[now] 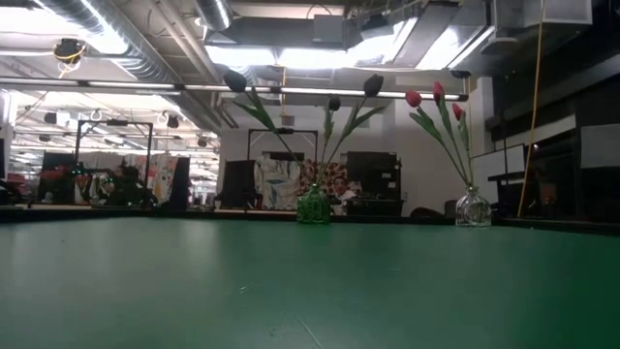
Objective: Sort flowers into vase by color
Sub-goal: Put the white tulip into the bottom transparent vase
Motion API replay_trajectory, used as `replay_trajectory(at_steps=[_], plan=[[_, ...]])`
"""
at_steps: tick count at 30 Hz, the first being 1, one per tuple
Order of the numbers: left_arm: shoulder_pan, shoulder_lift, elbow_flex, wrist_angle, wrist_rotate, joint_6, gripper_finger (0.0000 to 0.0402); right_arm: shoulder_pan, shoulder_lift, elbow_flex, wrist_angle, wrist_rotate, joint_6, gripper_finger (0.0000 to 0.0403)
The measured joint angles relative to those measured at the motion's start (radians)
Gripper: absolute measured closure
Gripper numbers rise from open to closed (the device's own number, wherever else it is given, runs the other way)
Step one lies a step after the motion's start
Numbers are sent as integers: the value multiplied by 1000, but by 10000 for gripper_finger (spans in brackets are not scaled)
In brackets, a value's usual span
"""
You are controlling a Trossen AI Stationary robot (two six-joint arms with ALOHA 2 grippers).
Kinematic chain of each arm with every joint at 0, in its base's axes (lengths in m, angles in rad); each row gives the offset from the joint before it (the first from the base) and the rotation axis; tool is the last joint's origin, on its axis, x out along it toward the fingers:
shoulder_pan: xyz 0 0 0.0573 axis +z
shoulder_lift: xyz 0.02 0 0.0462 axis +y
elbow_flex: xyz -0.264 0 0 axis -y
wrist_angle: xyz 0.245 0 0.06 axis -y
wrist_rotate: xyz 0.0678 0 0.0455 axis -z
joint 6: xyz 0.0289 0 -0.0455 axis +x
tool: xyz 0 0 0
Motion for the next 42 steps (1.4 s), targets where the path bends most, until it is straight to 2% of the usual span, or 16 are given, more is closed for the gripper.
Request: replay_trajectory(at_steps=[5, 23, 26, 32, 42], plan=[[0, 0, 0, 0, 0, 0, 194, 1, -28, 0, 51, 0, -105, 403], [0, 0, 0, -2, -7, 1, 194, -3, -28, -1, 100, -46, -221, 403], [0, 0, 0, -3, -7, 1, 194, -20, -28, -36, 151, -55, -220, 403], [0, 0, 0, -10, -7, 1, 194, -69, -27, -140, 368, -134, -252, 403], [0, 0, 0, -30, -8, 2, 194, -71, -37, -150, 388, -130, -268, 403]])
